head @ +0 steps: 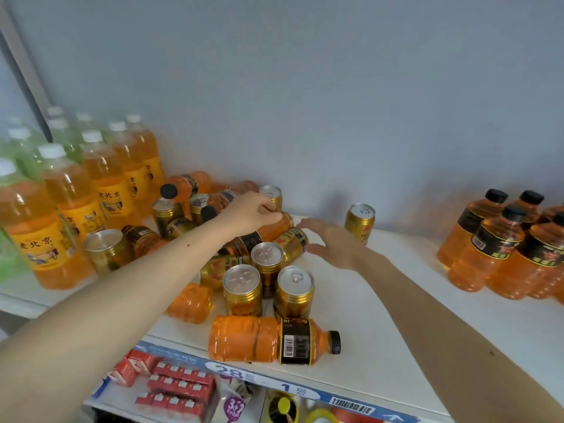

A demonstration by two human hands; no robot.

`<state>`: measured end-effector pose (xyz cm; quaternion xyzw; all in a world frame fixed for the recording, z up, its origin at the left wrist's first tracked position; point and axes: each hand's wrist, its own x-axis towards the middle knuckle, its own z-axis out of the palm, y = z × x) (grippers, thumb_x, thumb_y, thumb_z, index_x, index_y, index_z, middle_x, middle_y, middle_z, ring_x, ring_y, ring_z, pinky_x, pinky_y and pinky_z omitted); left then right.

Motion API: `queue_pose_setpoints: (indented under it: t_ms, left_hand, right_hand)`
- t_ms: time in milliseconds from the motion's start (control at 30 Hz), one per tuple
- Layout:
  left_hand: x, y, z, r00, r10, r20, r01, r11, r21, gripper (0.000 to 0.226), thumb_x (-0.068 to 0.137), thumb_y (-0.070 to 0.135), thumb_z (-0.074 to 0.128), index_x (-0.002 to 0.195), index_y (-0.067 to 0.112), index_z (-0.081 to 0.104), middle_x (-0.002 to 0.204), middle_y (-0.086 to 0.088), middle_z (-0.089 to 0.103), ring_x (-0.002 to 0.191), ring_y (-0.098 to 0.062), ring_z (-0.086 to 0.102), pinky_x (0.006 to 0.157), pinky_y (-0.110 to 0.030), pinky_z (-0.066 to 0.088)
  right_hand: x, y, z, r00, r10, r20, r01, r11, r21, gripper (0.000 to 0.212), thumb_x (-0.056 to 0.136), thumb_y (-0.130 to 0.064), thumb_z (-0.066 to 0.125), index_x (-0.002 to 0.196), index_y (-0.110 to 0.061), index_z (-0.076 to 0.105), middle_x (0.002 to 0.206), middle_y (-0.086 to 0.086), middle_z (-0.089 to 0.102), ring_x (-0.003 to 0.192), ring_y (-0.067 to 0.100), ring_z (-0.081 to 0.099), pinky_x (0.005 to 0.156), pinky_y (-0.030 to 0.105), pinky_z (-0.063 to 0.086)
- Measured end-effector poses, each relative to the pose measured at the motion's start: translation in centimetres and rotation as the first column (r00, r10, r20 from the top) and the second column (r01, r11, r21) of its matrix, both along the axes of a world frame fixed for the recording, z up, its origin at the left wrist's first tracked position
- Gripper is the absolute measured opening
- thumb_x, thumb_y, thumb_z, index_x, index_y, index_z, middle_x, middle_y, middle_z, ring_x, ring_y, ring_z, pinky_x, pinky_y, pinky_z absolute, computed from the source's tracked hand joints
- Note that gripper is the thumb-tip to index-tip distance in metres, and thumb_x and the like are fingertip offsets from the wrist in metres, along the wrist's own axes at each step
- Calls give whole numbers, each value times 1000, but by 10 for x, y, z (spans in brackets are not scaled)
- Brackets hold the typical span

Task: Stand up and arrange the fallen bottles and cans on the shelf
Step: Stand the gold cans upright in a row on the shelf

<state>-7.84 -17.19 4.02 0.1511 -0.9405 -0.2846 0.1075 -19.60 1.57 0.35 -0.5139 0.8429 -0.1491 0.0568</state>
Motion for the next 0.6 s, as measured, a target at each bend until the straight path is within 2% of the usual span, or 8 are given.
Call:
queue_pose_setpoints:
  t_ms: [100, 233, 367, 433, 533, 600]
  left_hand:
    - [-3, -2, -12, 999, -27, 46, 24, 998, 55, 36, 89, 38, 59, 119, 18, 62, 120, 0, 63, 106, -11, 56, 81, -22, 41]
    - [-9, -3, -20, 992, -56, 111, 56, 998, 3, 36, 91, 39, 56, 118, 16, 64, 119, -1, 64, 107, -16, 58, 85, -27, 45]
    - [-18, -1, -26, 977, -68, 202, 66, 998, 18, 32, 94, 38, 50, 98, 12, 67, 102, -8, 68, 101, -27, 61, 87, -38, 48]
    - [-21, 2, -27, 978, -73, 195, 60, 996, 73, 32, 94, 36, 51, 107, 12, 68, 108, -9, 68, 102, -24, 61, 90, -39, 48]
    - [-28, 8, -24, 975, -118, 188, 80, 977, 196, 32, 94, 34, 52, 118, 15, 64, 116, -2, 65, 104, -15, 59, 93, -34, 49]
    - [-29, 9, -22, 968, -160, 193, 100, 952, 288, 35, 94, 34, 53, 122, 16, 60, 117, 0, 64, 106, -14, 59, 94, -35, 49]
  right_hand:
    - [-3, -7, -19, 999, 32, 17, -33, 999, 26, 56, 96, -14, 54, 148, -23, 34, 155, 1, 31, 136, 25, 37, 111, 37, 31]
    - [-15, -10, -32, 1000, 22, 12, -23, 998, 59, 67, 95, -19, 55, 151, -35, 21, 160, -3, 17, 138, 27, 33, 110, 43, 34]
    - [-25, -14, -36, 995, 83, 46, -85, 996, 34, 69, 93, -27, 60, 151, -34, 22, 156, 0, 26, 136, 24, 37, 109, 37, 36]
    - [-28, -15, -38, 995, 90, 36, -90, 996, 19, 72, 90, -37, 63, 150, -32, 22, 153, -1, 31, 132, 23, 41, 105, 38, 40]
    - [-33, -14, -42, 984, 74, -160, -68, 997, 44, 82, 82, -48, 68, 149, -29, 24, 155, -1, 27, 134, 25, 37, 104, 42, 41]
    - [-37, -12, -42, 952, 88, -293, -79, 996, 43, 89, 75, -52, 74, 147, -27, 27, 157, -3, 23, 139, 23, 29, 107, 42, 33]
